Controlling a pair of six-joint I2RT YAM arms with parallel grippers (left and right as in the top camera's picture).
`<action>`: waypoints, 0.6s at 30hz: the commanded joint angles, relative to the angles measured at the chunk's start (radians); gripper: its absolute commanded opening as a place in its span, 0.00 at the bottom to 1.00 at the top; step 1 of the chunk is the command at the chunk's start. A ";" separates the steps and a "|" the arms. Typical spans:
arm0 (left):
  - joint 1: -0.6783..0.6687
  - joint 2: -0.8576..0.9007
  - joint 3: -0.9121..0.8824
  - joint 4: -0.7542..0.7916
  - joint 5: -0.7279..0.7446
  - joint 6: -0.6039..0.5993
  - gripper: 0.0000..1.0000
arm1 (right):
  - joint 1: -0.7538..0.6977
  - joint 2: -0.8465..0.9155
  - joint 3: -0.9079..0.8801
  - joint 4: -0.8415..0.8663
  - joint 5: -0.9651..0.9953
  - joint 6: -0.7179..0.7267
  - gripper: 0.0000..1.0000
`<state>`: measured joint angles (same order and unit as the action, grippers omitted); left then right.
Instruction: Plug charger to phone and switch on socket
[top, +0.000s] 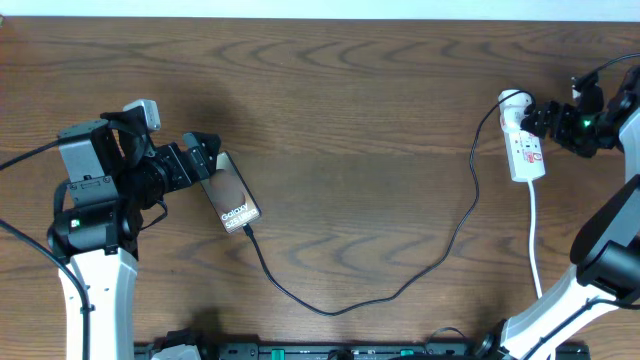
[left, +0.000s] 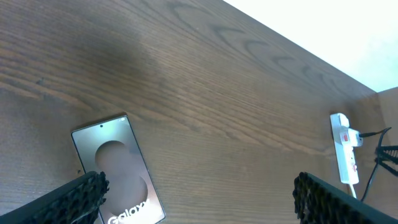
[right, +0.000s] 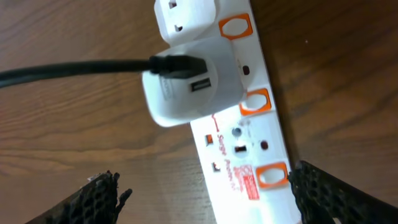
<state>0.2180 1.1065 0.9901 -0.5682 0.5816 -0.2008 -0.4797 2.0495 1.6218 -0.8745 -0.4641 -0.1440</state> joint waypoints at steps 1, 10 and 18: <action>-0.002 0.005 0.015 0.000 0.010 0.025 0.98 | 0.014 0.026 -0.003 0.028 -0.010 -0.029 0.87; -0.002 0.005 0.015 0.001 0.010 0.025 0.98 | 0.037 0.031 -0.003 0.131 -0.009 -0.018 0.91; -0.002 0.005 0.015 0.002 0.009 0.025 0.98 | 0.068 0.077 -0.003 0.165 -0.010 0.029 0.91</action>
<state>0.2180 1.1072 0.9901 -0.5686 0.5816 -0.2008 -0.4252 2.0800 1.6211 -0.7143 -0.4648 -0.1463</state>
